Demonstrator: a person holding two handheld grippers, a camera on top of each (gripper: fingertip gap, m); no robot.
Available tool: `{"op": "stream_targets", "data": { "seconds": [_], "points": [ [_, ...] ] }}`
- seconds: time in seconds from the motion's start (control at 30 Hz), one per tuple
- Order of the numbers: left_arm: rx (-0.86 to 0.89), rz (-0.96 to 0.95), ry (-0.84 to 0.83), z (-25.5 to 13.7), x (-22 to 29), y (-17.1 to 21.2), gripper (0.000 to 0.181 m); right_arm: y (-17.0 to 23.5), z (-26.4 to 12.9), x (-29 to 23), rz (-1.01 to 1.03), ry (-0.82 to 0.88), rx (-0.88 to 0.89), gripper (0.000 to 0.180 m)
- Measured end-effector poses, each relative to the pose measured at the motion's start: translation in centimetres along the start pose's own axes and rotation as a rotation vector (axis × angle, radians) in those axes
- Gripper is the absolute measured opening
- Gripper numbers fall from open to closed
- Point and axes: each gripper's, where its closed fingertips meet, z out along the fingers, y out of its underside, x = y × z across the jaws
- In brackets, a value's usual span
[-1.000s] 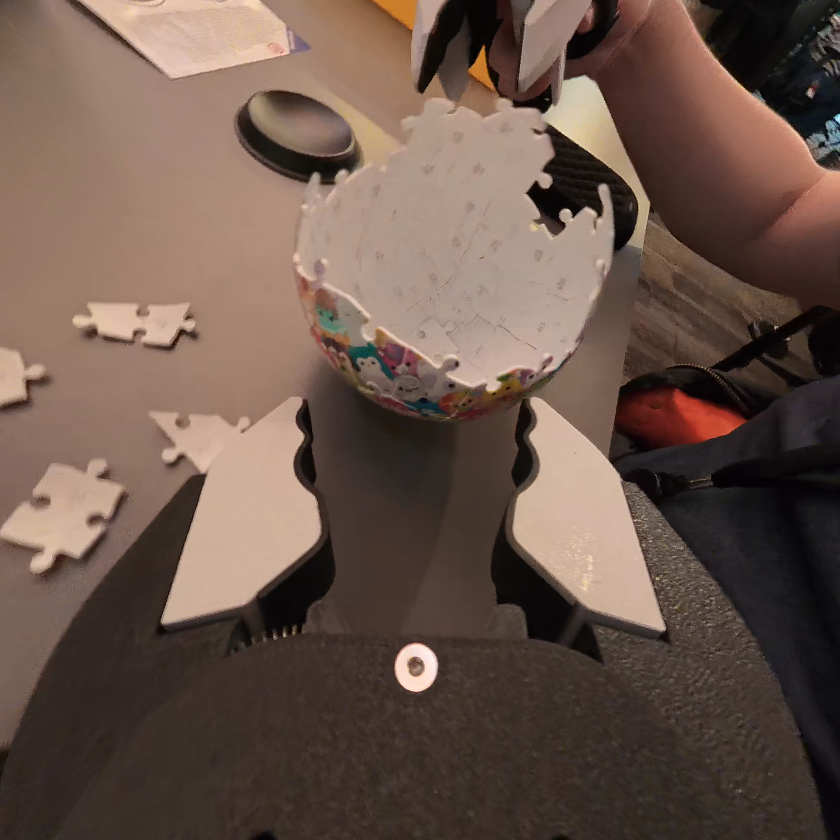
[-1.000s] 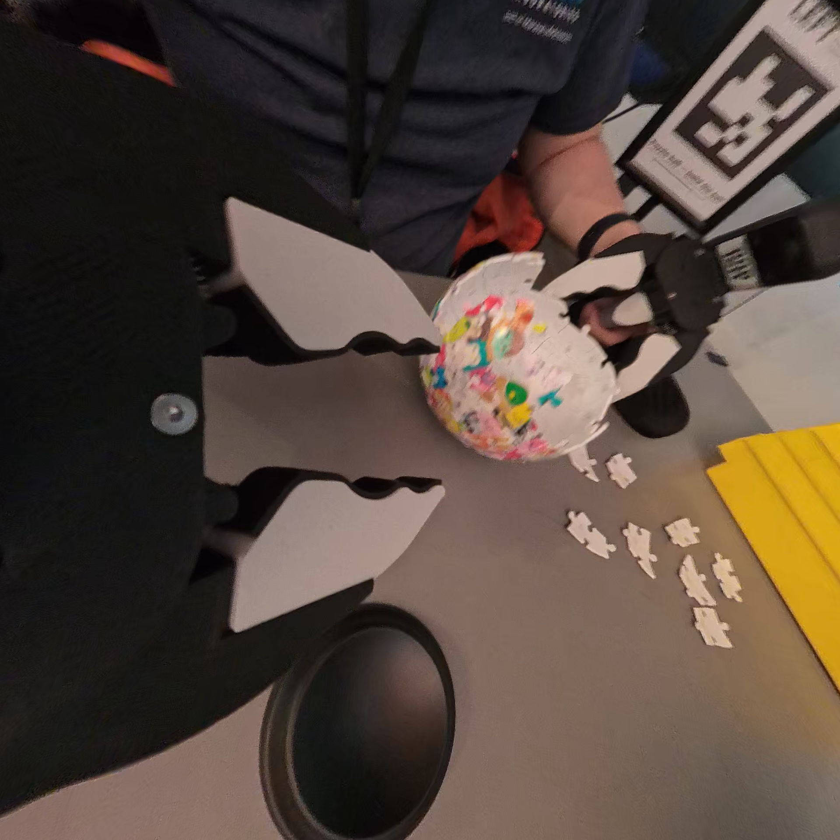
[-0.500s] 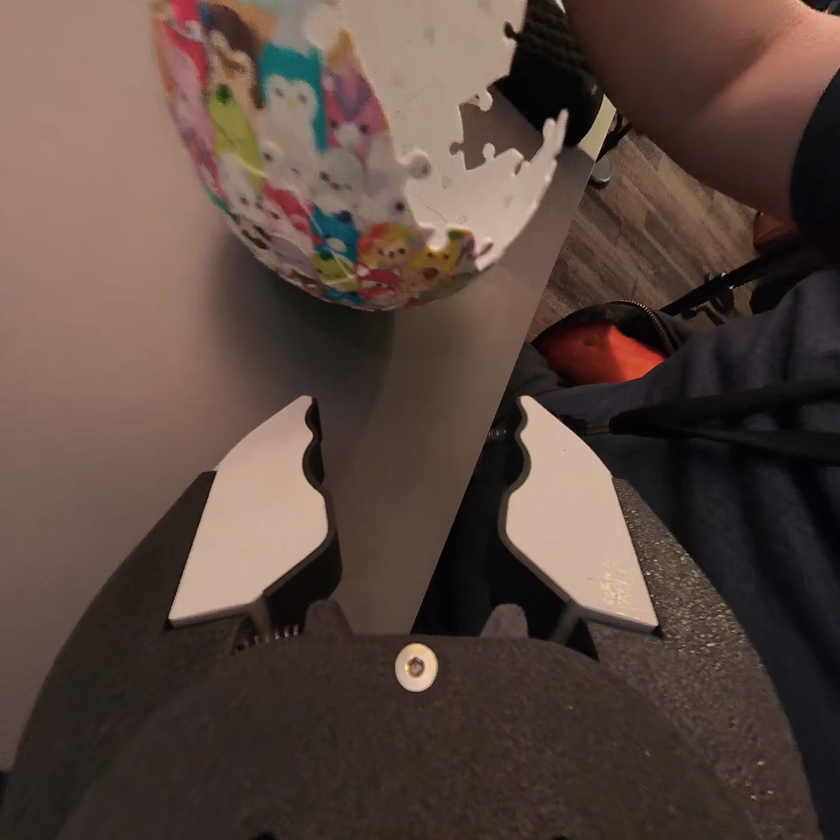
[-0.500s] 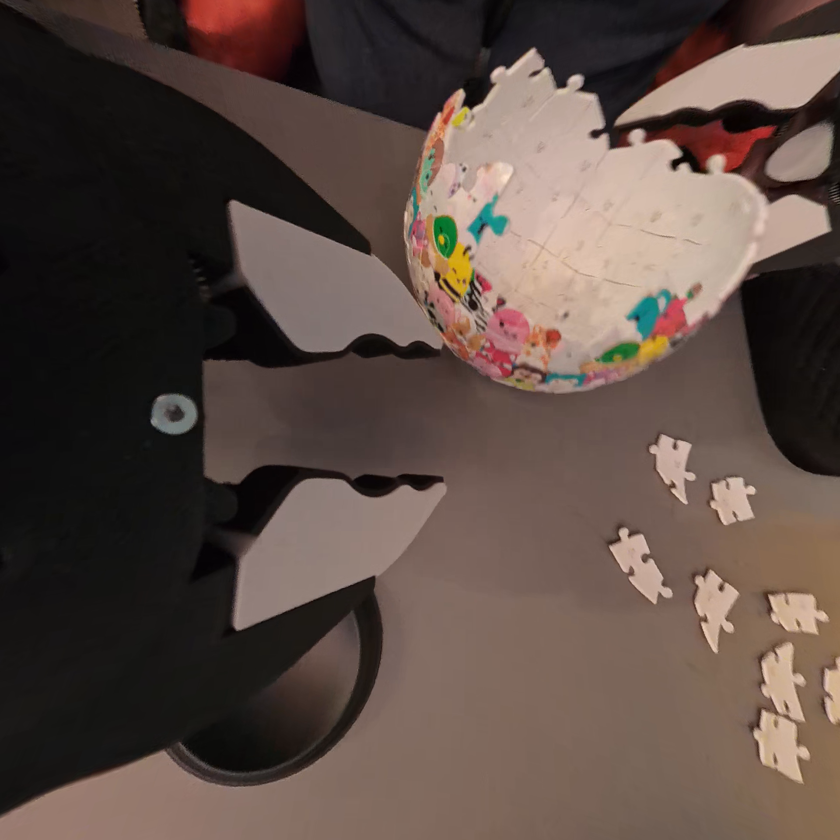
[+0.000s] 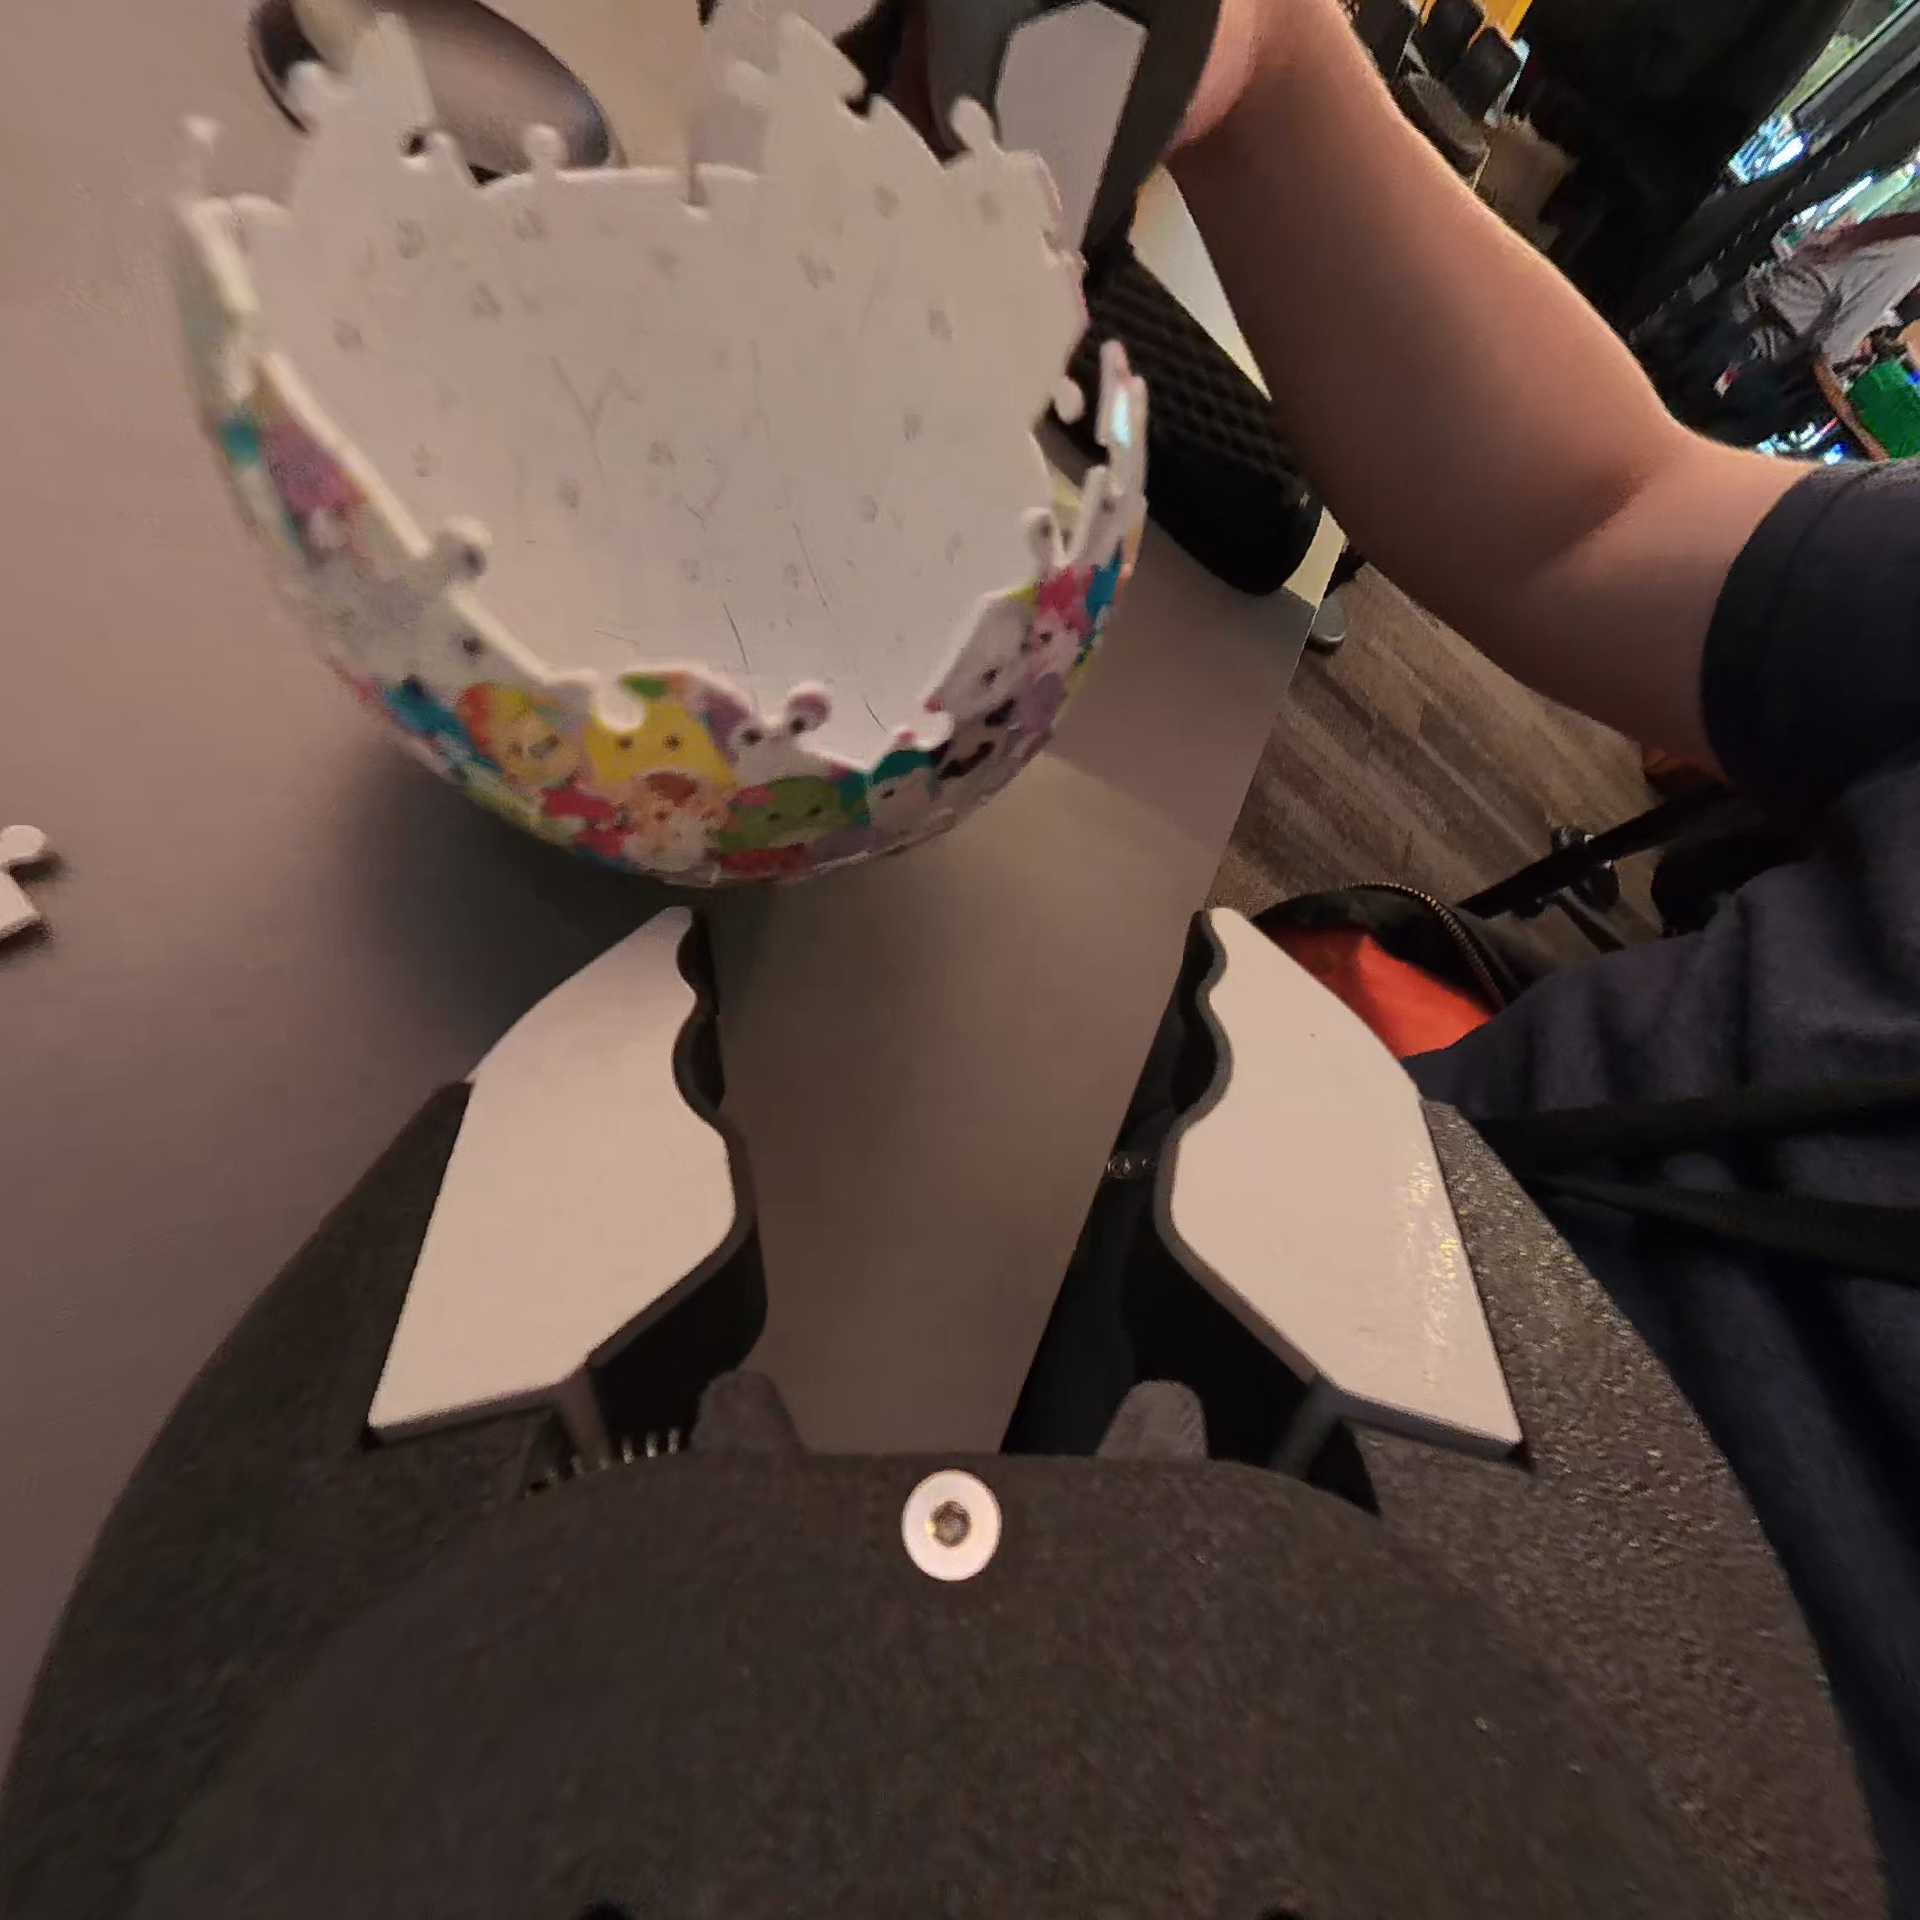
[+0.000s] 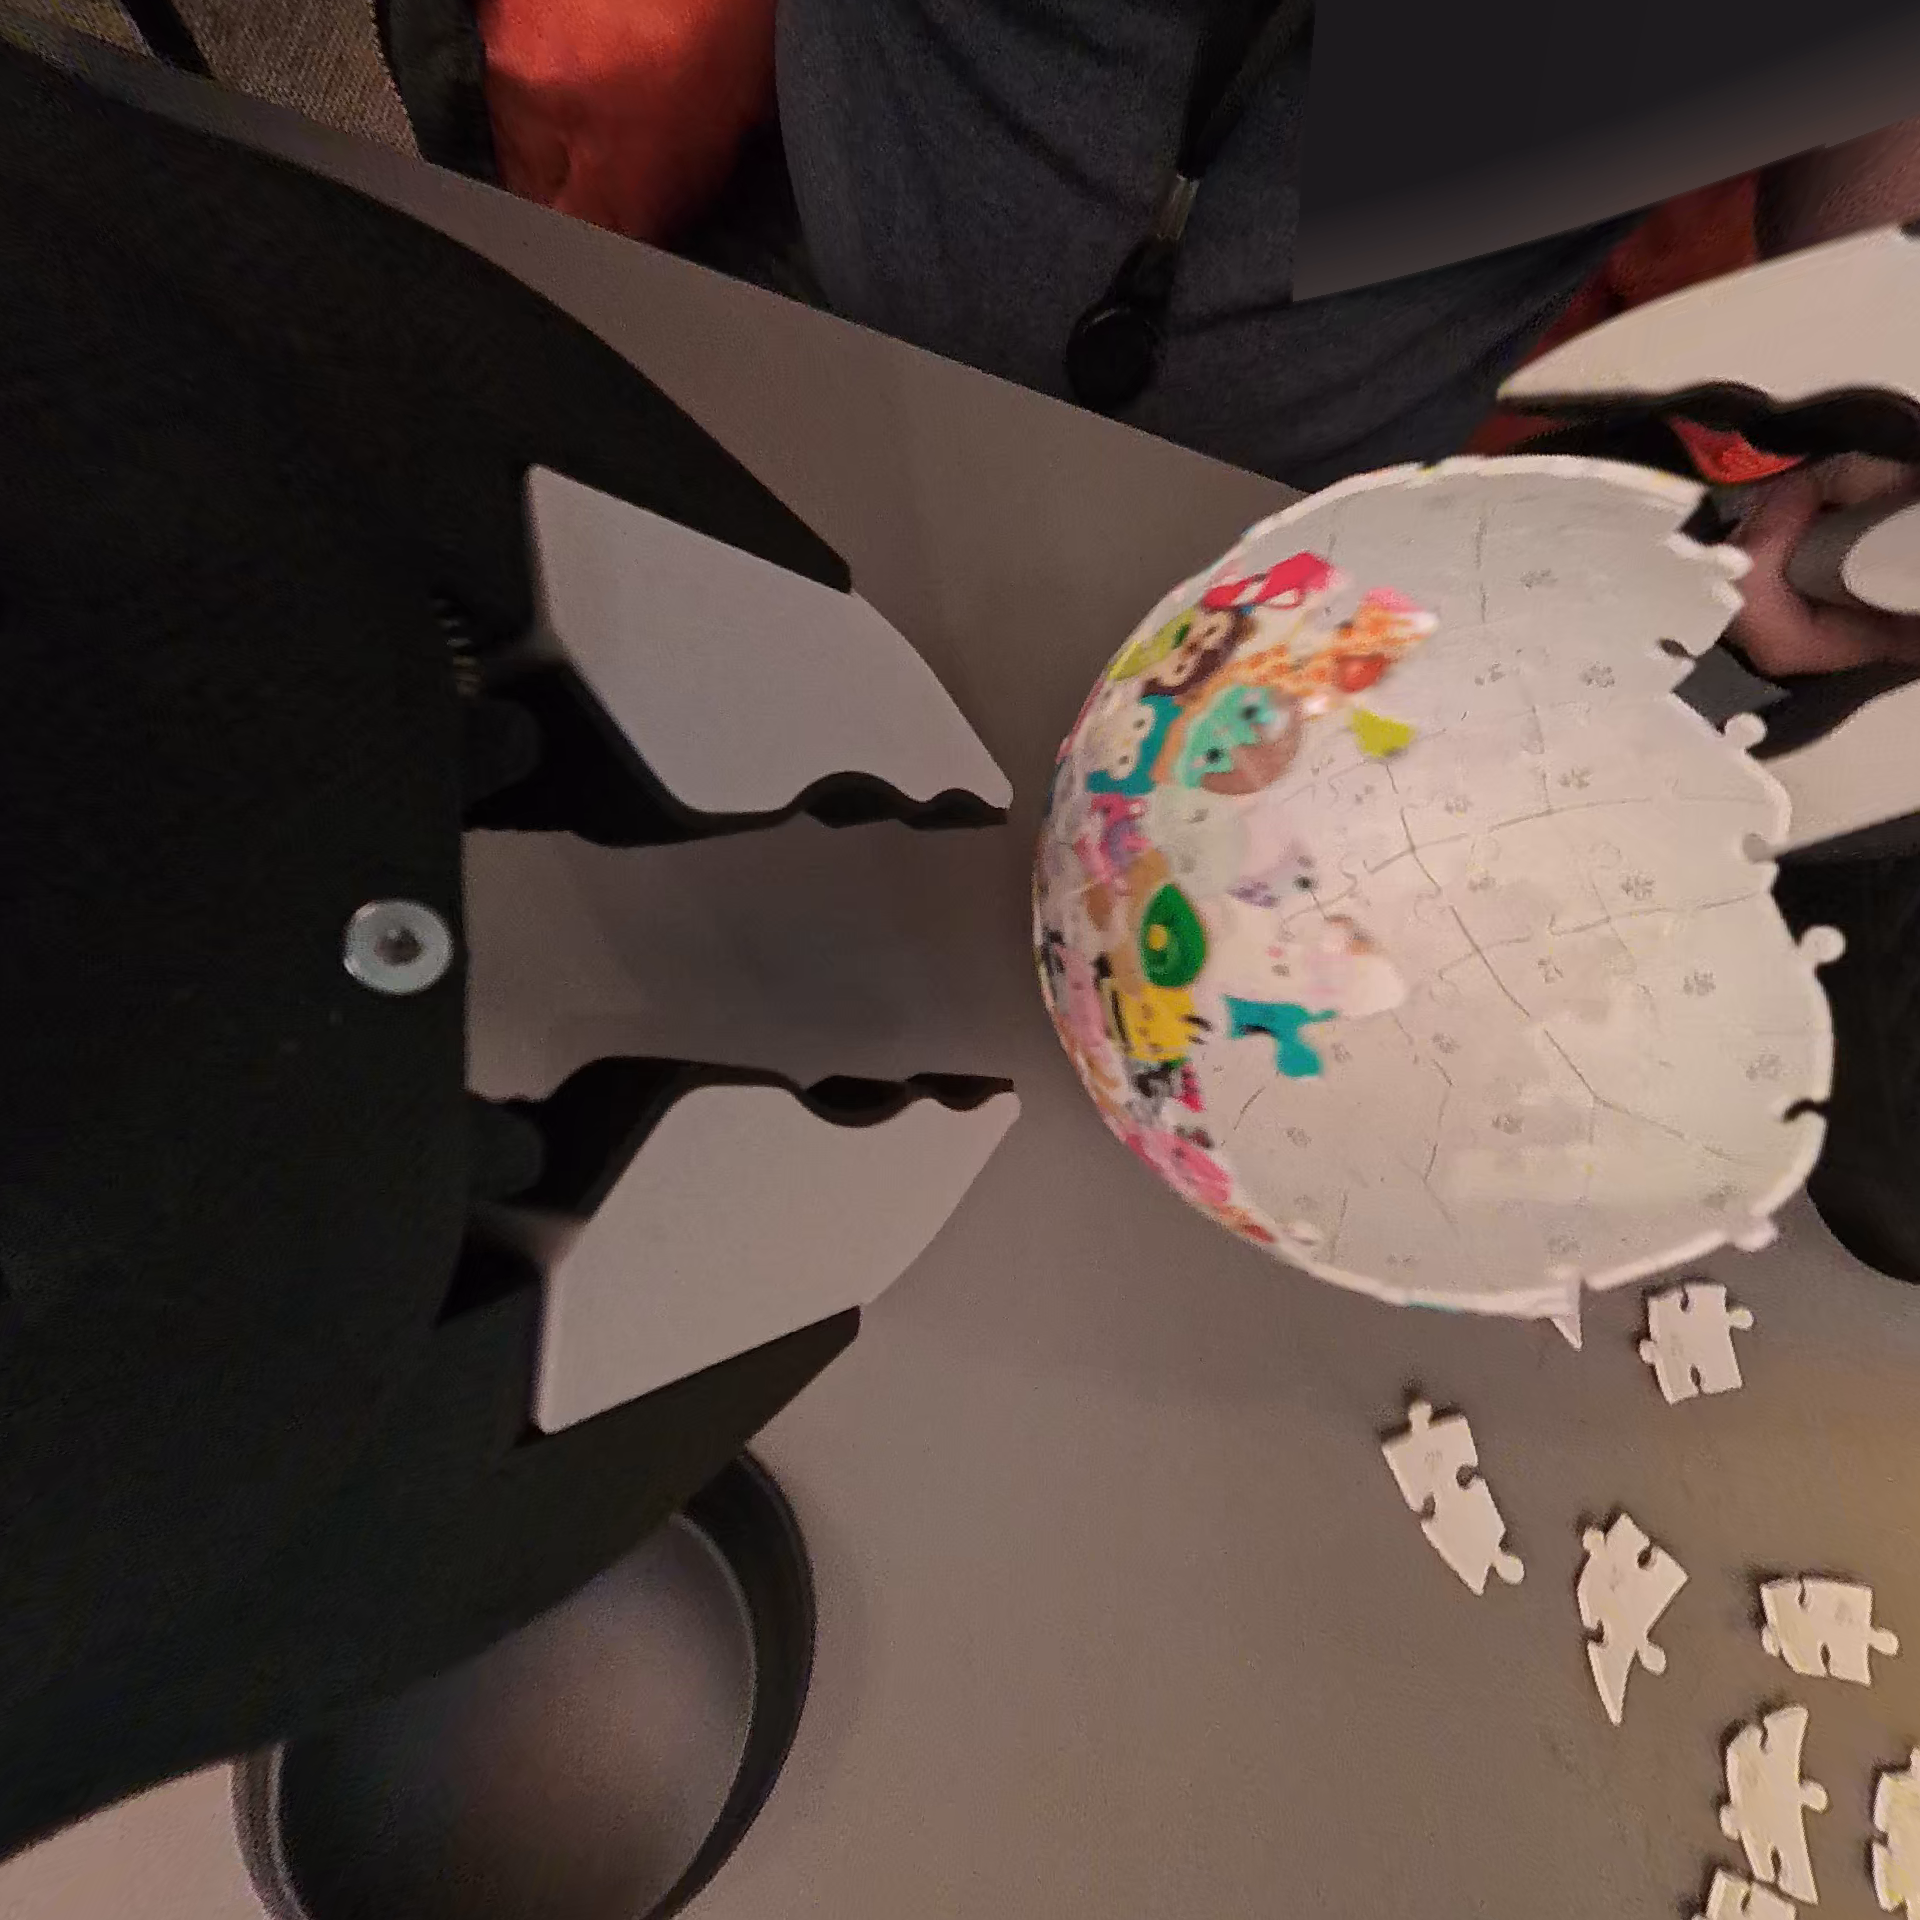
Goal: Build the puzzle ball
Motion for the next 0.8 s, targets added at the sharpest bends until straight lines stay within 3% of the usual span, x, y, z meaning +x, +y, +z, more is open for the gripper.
{"op": "stream_targets", "data": {
  "seconds": [0.4, 0.63, 0.8],
  "points": [
    [0.039, 0.053, 0.009, 0.5, -0.2, -1.0, 0.088, 0.9, 0.3, -3.0, -0.003, 0.038, -0.055, 0.047],
    [0.053, 0.075, 0.033, 0.9, 0.1, -1.1, 0.087, 2.2, -1.1, -2.9, 0.177, 0.041, -0.139, 0.047],
    [0.083, 0.080, 0.069, 1.0, 0.3, -1.4, 0.085, 1.8, -3.7, -1.8, 0.423, 0.033, -0.152, 0.047]
  ]
}}
